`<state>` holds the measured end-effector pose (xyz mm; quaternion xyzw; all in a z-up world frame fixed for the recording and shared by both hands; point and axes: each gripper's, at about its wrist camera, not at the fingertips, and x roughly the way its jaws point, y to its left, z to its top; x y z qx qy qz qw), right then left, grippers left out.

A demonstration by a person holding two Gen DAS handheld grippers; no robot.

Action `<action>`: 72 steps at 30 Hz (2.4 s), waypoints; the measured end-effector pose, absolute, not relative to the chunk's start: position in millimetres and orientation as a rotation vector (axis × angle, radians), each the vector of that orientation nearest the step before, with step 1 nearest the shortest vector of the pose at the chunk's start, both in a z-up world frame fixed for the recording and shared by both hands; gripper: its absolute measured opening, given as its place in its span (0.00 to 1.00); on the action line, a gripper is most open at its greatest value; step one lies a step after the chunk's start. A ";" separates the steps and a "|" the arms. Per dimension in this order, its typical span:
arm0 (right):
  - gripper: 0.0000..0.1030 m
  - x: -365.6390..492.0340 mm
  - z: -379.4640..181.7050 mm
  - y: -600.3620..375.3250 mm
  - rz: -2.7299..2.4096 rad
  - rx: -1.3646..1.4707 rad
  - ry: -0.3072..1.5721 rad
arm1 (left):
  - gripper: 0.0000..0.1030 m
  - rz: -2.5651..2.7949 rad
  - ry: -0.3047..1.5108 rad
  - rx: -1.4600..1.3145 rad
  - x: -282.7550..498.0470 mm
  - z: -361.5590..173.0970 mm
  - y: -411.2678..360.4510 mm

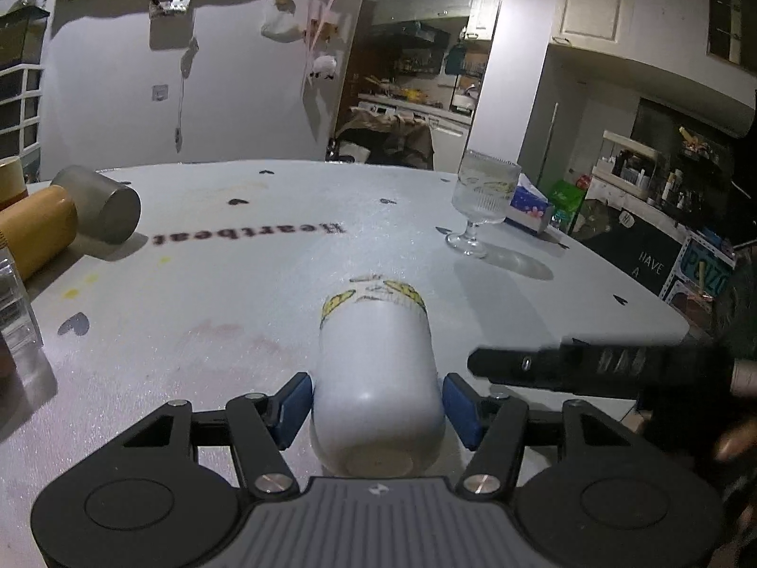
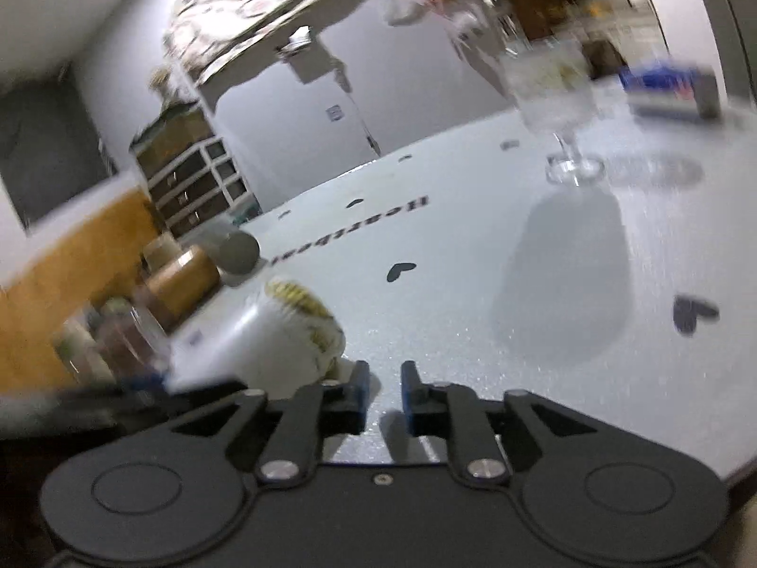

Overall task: Flip cup upright
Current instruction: 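Grasp the white cup with the right gripper while the left gripper releases it, then rotate the white cup upright with the right gripper and lower it beside the glass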

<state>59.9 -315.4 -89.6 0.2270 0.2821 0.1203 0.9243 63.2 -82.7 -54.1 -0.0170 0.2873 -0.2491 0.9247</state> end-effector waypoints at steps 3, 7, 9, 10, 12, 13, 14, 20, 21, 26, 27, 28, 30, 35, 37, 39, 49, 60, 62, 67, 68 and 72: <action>0.37 66.6 -87.5 -329.1 0.289 0.625 0.615 | 0.60 -0.505 0.559 -0.012 58.9 -55.6 -86.2; 0.52 87.8 -86.8 -334.2 0.332 0.782 0.699 | 0.60 -0.495 0.522 0.018 51.3 -58.9 -90.7; 0.65 96.8 -87.1 -331.2 0.348 0.845 0.749 | 0.60 -0.492 0.505 0.034 47.7 -60.1 -93.2; 0.67 102.5 -87.3 -329.3 0.351 0.877 0.780 | 0.60 -0.493 0.497 0.043 45.7 -60.8 -93.9; 0.72 110.6 -86.6 -325.0 0.339 0.912 0.822 | 0.60 -0.503 0.484 0.058 42.0 -61.5 -95.9; 0.72 114.1 -85.7 -320.8 0.332 0.916 0.838 | 0.60 -0.511 0.480 0.064 40.8 -62.0 -96.2; 0.73 116.9 -84.3 -317.3 0.329 0.913 0.852 | 0.60 -0.519 0.477 0.067 39.8 -62.8 -96.6; 0.63 133.2 -83.4 -298.7 0.329 0.903 0.941 | 0.60 -0.518 0.444 0.072 37.2 -66.7 -96.4; 0.63 133.7 -83.9 -298.8 0.329 0.899 0.940 | 0.61 -0.521 0.440 0.067 36.8 -67.5 -96.0; 0.63 130.1 -72.4 -299.6 0.367 0.796 0.884 | 0.75 -0.506 0.419 0.052 36.3 -66.6 -93.4; 0.63 128.0 -65.6 -299.1 0.370 0.748 0.855 | 0.75 -0.500 0.412 0.047 35.9 -66.0 -92.3; 0.63 126.4 -59.9 -299.7 0.371 0.708 0.827 | 0.77 -0.494 0.406 0.044 35.6 -65.7 -91.5; 0.63 124.1 -43.8 -298.9 0.337 0.577 0.723 | 0.78 -0.485 0.396 0.041 34.3 -65.1 -90.2; 0.63 136.6 -21.1 -300.6 0.169 0.268 0.484 | 0.79 -0.470 0.392 0.040 34.0 -65.7 -88.4; 0.63 150.3 -16.0 -306.0 0.110 0.200 0.422 | 0.79 -0.469 0.392 0.042 34.1 -66.3 -88.2; 0.63 165.1 -12.8 -310.4 0.049 0.147 0.354 | 0.79 -0.466 0.388 0.047 33.4 -66.4 -88.8; 0.63 235.1 -36.9 -320.6 -0.095 0.067 0.332 | 0.79 -0.450 0.389 0.062 34.7 -69.6 -86.6; 0.63 235.3 -43.7 -303.7 -0.110 -0.016 0.288 | 0.79 -0.442 0.388 0.053 35.1 -69.7 -83.8; 0.64 232.0 -41.1 -304.3 -0.110 -0.006 0.304 | 0.84 -0.437 0.382 0.058 35.9 -68.8 -84.2; 0.64 227.8 -43.2 -305.4 -0.092 0.015 0.336 | 0.89 -0.431 0.360 0.068 37.3 -64.3 -85.1; 0.64 227.6 -44.5 -304.9 -0.089 0.017 0.344 | 0.89 -0.430 0.359 0.068 37.9 -63.7 -85.1; 0.66 227.3 -48.6 -302.0 -0.090 0.017 0.369 | 0.89 -0.427 0.356 0.063 39.5 -62.5 -83.6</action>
